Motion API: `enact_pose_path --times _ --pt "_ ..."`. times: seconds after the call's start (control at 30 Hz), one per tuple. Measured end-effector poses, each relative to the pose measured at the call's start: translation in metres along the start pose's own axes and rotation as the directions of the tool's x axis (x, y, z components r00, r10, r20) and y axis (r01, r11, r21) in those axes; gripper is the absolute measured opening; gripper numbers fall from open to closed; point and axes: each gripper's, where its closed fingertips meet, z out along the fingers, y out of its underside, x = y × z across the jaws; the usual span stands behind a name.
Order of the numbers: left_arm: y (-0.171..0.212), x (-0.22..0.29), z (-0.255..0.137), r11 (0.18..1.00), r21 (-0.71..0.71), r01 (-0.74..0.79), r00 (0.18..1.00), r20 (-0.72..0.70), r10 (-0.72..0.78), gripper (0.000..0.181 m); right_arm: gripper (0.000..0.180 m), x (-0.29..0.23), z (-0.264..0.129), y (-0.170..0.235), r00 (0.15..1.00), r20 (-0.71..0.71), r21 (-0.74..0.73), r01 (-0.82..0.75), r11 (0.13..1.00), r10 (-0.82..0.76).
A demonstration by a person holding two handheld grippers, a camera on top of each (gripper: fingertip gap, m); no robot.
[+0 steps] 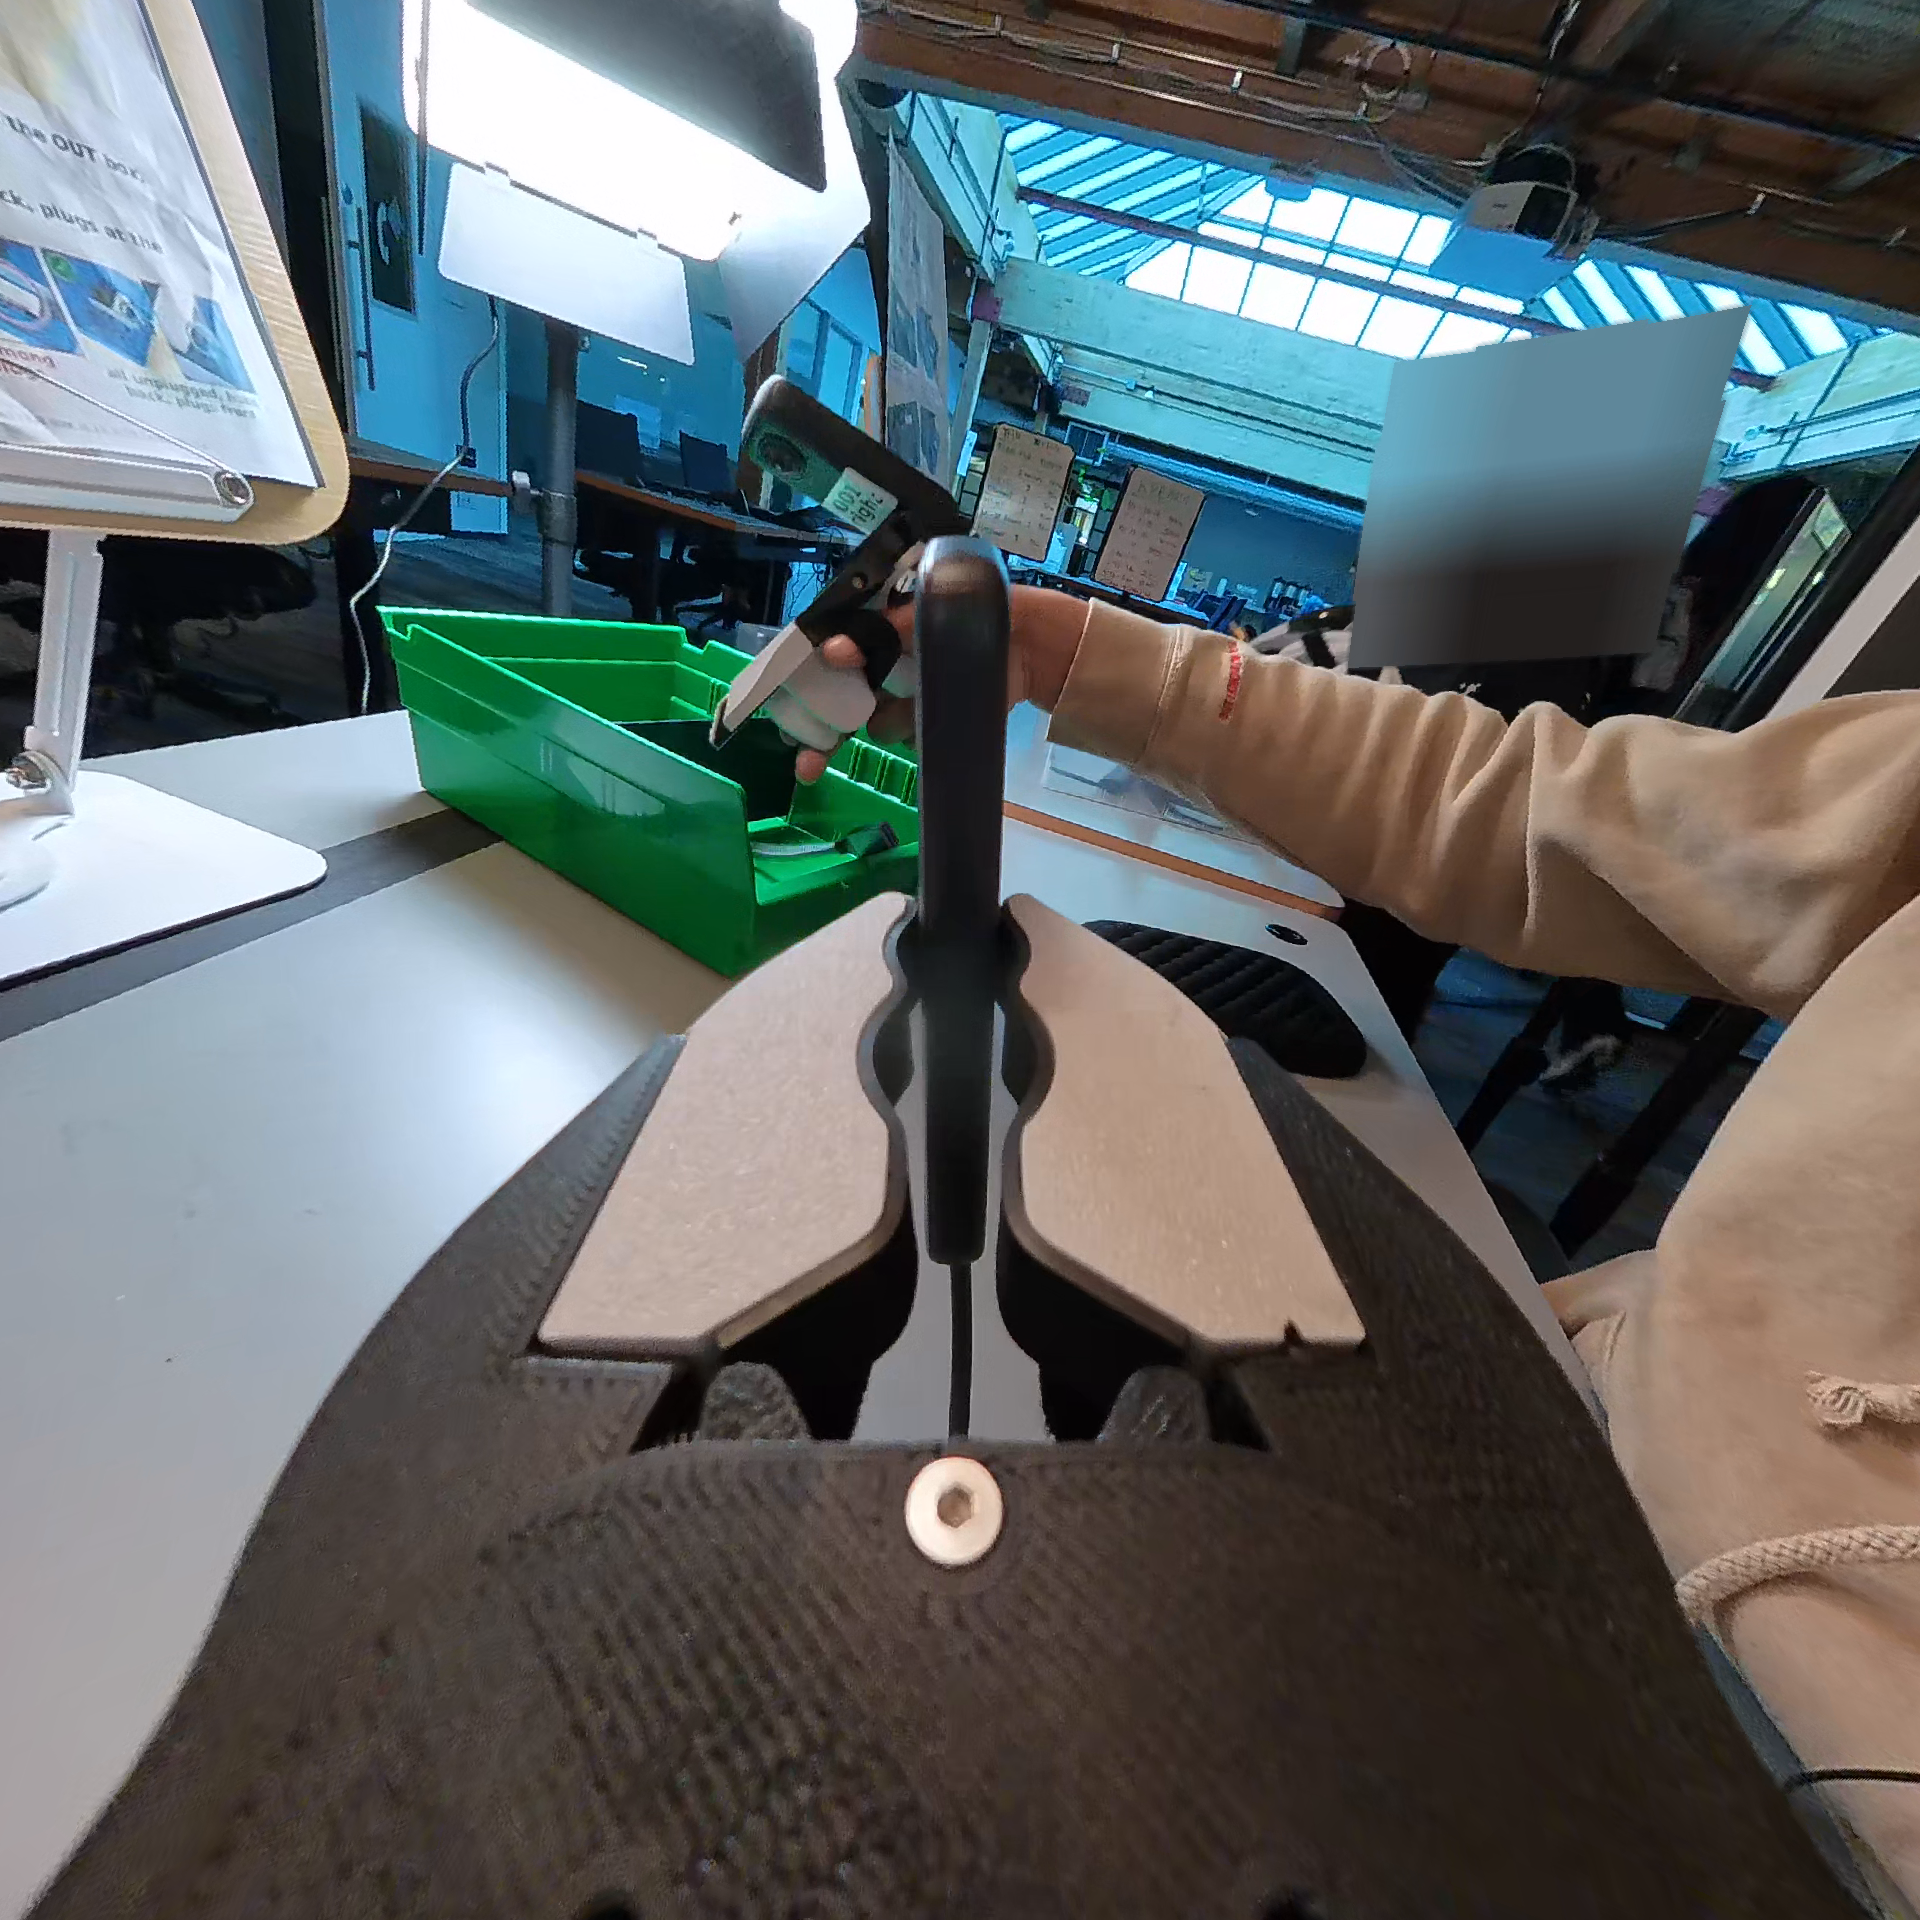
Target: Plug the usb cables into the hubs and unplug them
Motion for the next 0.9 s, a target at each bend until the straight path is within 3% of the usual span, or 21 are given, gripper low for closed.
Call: enact_pose_path --times 0.13,0.23,0.47,0.63,0.8,0.87,0.9 --pt "0.000 0.001 0.001 1.000 -0.003 -0.012 1.000 0.004 0.012 0.012 0.031 -0.012 -0.013 -0.007 0.999 0.016 0.061 0.043 0.997 -0.044" --pt "0.001 0.000 0.001 1.000 -0.003 -0.005 1.000 0.006 0.005 0.012 0.031 -0.044 -0.022 -0.014 0.982 0.070 0.186 0.158 0.970 -0.173" --pt "0.010 0.005 0.008 0.999 -0.048 -0.009 1.000 -0.015 0.009 0.012 0.030 -0.170 -0.009 0.026 0.802 0.230 0.351 0.460 0.816 -0.551" --pt "0.026 0.020 0.020 0.981 -0.162 -0.106 0.994 -0.034 0.102 0.012 0.031 -0.243 0.014 0.065 0.607 0.259 0.275 0.699 0.660 -0.751" --pt "0.046 0.043 0.033 0.941 -0.258 -0.219 0.975 -0.094 0.202 0.012 0.037 -0.270 0.036 0.088 0.505 0.278 0.117 0.827 0.550 -0.817" --pt "0.051 0.049 0.036 0.934 -0.271 -0.234 0.971 -0.107 0.212 0.012 0.015 -0.274 0.042 0.095 0.472 0.278 0.085 0.855 0.511 -0.837" --pt "0.052 0.048 0.036 0.934 -0.266 -0.239 0.970 -0.100 0.220 0.013 0.012 -0.276 0.041 0.098 0.462 0.289 0.075 0.863 0.500 -0.839"
